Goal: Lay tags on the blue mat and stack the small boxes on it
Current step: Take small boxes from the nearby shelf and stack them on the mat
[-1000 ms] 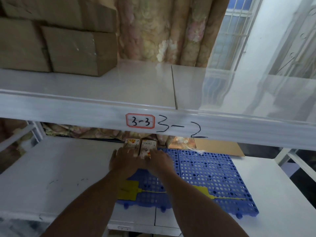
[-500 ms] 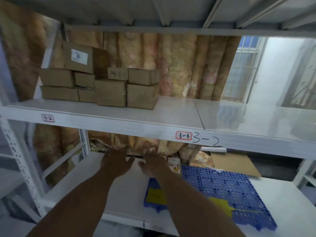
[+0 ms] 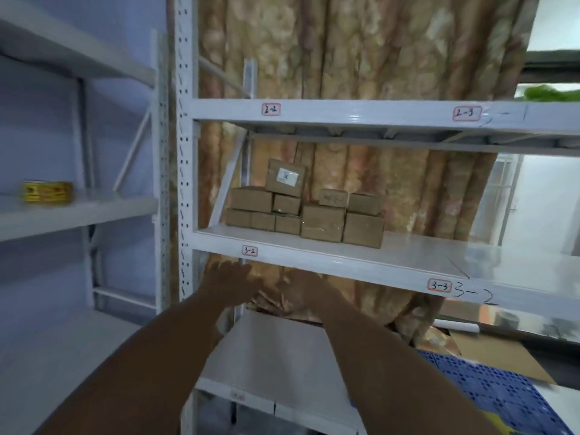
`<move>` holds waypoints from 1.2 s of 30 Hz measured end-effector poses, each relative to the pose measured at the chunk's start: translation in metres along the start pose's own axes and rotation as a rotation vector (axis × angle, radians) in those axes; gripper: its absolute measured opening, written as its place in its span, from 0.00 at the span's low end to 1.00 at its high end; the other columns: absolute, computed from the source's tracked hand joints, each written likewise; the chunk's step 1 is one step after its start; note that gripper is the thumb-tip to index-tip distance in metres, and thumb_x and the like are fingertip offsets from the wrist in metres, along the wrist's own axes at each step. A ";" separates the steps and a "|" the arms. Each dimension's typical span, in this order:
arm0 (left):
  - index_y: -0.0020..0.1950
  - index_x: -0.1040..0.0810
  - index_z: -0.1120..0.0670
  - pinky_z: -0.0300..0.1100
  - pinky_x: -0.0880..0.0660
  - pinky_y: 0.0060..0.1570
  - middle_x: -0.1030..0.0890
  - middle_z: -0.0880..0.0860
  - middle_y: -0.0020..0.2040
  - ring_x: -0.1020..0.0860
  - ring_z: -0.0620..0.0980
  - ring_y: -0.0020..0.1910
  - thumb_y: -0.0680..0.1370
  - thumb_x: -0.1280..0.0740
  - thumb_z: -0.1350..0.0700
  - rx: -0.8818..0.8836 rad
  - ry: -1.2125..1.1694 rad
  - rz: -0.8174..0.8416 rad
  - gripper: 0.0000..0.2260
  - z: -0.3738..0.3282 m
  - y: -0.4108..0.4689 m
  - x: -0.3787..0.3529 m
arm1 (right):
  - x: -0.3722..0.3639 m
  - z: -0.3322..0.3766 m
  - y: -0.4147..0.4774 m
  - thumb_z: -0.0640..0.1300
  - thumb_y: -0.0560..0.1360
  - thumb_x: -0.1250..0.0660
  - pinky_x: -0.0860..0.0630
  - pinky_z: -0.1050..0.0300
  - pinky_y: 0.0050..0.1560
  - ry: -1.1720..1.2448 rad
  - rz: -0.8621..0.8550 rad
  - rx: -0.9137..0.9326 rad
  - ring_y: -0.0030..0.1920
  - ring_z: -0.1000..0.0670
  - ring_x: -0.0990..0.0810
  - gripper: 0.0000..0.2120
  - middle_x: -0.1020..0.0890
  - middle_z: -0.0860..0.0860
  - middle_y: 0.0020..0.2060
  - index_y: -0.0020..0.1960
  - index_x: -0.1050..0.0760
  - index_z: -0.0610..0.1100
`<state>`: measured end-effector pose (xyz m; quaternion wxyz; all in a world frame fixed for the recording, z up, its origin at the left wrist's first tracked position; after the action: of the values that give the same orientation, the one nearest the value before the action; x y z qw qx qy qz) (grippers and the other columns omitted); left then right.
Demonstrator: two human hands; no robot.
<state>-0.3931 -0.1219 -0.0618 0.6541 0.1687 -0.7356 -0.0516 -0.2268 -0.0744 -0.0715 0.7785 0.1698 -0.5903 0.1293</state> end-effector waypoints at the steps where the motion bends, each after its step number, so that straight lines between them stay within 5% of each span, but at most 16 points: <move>1: 0.70 0.25 0.49 0.55 0.35 0.70 0.22 0.53 0.67 0.27 0.56 0.67 0.79 0.45 0.34 -0.012 0.023 -0.014 0.27 0.009 -0.002 0.012 | 0.008 0.014 -0.001 0.62 0.81 0.45 0.31 0.47 0.70 -0.012 -0.020 0.010 0.70 0.43 0.28 0.27 0.28 0.47 0.73 0.73 0.29 0.48; 7: 0.80 0.39 0.50 0.55 0.46 0.76 0.35 0.54 0.79 0.37 0.56 0.77 0.83 0.51 0.36 -0.095 0.159 -0.028 0.29 0.042 0.004 0.054 | 0.056 0.079 0.004 0.65 0.82 0.50 0.40 0.47 0.75 -0.071 -0.128 0.090 0.78 0.44 0.39 0.31 0.40 0.50 0.80 0.80 0.39 0.50; 13: 0.75 0.30 0.51 0.51 0.37 0.71 0.26 0.55 0.72 0.28 0.56 0.71 0.79 0.51 0.31 -0.121 0.045 -0.137 0.33 0.061 0.040 0.075 | 0.087 0.116 0.051 0.63 0.82 0.49 0.26 0.45 0.63 -0.198 -0.241 0.089 0.62 0.41 0.24 0.27 0.23 0.44 0.66 0.66 0.26 0.45; 17: 0.72 0.28 0.48 0.53 0.32 0.67 0.21 0.53 0.64 0.24 0.56 0.64 0.78 0.50 0.31 -0.140 -0.011 -0.119 0.31 0.066 0.070 0.084 | 0.101 0.125 0.079 0.63 0.82 0.51 0.31 0.44 0.68 -0.212 -0.285 0.080 0.69 0.40 0.29 0.30 0.28 0.43 0.71 0.73 0.31 0.45; 21: 0.66 0.23 0.51 0.53 0.27 0.61 0.19 0.55 0.60 0.22 0.58 0.59 0.74 0.54 0.33 -0.137 0.026 -0.130 0.34 0.065 0.112 0.096 | 0.115 0.124 0.111 0.65 0.80 0.52 0.28 0.45 0.62 -0.196 -0.356 0.064 0.64 0.40 0.26 0.31 0.25 0.43 0.68 0.71 0.30 0.46; 26: 0.74 0.32 0.41 0.58 0.33 0.69 0.24 0.53 0.70 0.25 0.57 0.66 0.69 0.66 0.27 -0.230 -0.046 -0.147 0.43 0.054 0.162 0.099 | 0.140 0.114 0.138 0.63 0.82 0.51 0.31 0.40 0.67 -0.254 -0.426 0.038 0.71 0.41 0.31 0.28 0.29 0.46 0.72 0.72 0.30 0.47; 31: 0.73 0.36 0.31 0.58 0.39 0.74 0.31 0.44 0.76 0.29 0.53 0.72 0.75 0.59 0.28 -0.299 -0.087 -0.149 0.29 0.034 0.195 0.102 | 0.156 0.086 0.167 0.64 0.81 0.55 0.36 0.40 0.72 -0.251 -0.465 -0.036 0.77 0.42 0.38 0.31 0.38 0.46 0.79 0.79 0.40 0.50; 36: 0.73 0.29 0.46 0.56 0.33 0.70 0.26 0.52 0.72 0.28 0.56 0.70 0.83 0.53 0.40 -0.307 -0.120 -0.150 0.24 0.015 0.218 0.112 | 0.178 0.057 0.171 0.60 0.82 0.49 0.32 0.45 0.70 -0.082 -0.575 -0.124 0.74 0.41 0.35 0.29 0.37 0.45 0.77 0.79 0.40 0.47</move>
<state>-0.4569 0.0454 0.1064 0.6214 0.1179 -0.7421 -0.2220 -0.2975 0.0576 0.1333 0.7675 0.2873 -0.5557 -0.1399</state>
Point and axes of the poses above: each hand's wrist, its own y-axis towards the middle knuckle, its own x-axis out of the back of the hand, z = x × y, the point moved 8 cm from there along y, towards the middle knuckle
